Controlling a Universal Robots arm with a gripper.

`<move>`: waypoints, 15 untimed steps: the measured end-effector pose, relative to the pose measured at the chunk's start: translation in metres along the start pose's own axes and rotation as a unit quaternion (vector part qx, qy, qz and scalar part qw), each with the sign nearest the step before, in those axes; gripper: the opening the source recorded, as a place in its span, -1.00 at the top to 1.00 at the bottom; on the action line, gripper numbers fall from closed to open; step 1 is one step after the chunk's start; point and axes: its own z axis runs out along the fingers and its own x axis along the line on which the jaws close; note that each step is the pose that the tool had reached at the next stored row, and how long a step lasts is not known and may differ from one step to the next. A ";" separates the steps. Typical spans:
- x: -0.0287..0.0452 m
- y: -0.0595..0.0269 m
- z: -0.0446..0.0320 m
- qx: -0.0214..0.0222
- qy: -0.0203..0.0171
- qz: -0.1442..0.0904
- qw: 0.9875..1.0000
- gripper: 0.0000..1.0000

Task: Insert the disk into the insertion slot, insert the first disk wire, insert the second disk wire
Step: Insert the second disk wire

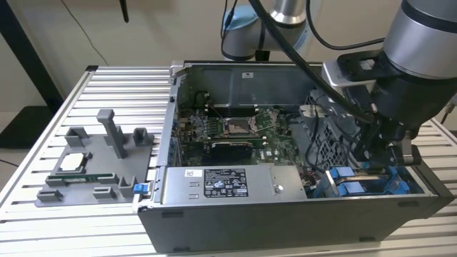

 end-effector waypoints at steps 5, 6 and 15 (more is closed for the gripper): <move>0.0004 0.0004 0.0068 0.005 0.003 -0.001 1.000 1.00; 0.0005 0.0005 0.0081 0.006 0.003 -0.001 1.000 1.00; 0.0009 0.0009 0.0117 0.008 0.003 -0.002 1.000 1.00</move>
